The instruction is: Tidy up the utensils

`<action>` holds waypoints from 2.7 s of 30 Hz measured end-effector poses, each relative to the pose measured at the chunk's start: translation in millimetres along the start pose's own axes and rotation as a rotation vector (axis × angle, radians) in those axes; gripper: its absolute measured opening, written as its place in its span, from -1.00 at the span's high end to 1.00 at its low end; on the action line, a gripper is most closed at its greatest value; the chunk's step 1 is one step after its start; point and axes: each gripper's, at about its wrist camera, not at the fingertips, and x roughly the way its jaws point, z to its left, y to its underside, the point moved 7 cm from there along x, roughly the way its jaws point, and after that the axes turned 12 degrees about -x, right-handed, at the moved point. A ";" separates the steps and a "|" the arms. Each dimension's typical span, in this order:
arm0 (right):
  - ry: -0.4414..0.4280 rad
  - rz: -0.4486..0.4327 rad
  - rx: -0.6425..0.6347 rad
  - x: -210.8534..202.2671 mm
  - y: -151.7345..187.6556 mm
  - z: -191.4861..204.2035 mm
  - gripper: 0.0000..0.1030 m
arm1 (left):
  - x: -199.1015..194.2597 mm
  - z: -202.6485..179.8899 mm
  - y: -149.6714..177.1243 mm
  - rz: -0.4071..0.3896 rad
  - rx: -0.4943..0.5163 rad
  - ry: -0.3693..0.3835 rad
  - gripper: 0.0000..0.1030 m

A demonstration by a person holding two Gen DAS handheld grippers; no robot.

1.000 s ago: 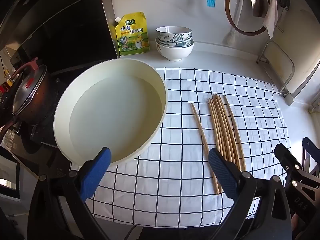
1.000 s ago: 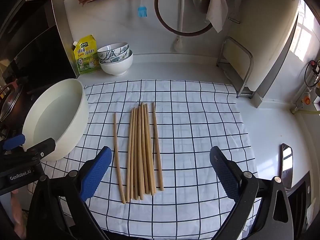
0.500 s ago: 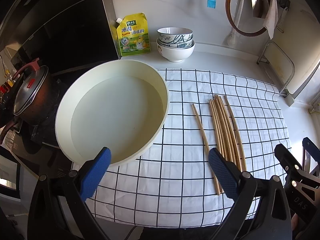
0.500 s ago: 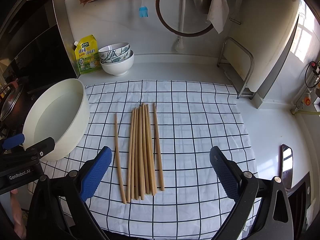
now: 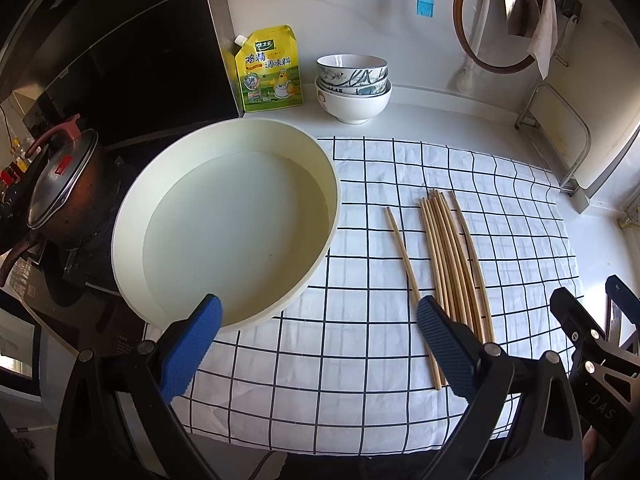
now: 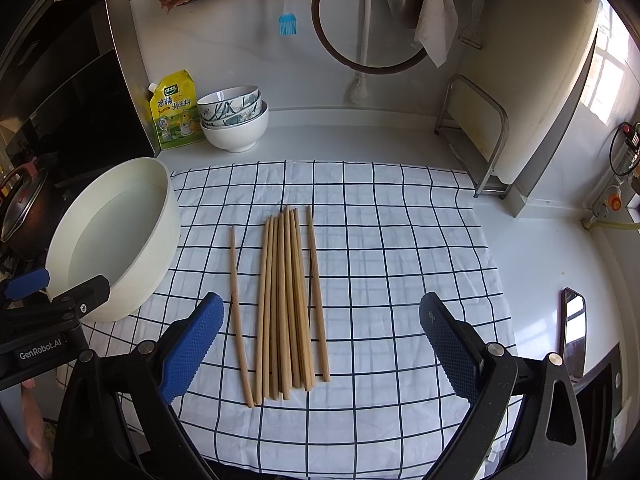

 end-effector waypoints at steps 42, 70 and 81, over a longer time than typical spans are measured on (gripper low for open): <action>0.000 -0.006 -0.002 -1.6 0.1 1.3 -0.83 | -2.3 2.3 1.0 -0.007 -0.001 0.002 -0.87; -0.080 0.078 -0.061 89.7 28.8 -41.0 -0.83 | 80.9 -50.8 34.2 0.128 -0.003 0.002 -0.87; -0.096 0.119 -0.087 151.4 33.6 -40.4 -0.82 | 123.3 -54.8 48.4 0.162 -0.075 -0.026 -0.87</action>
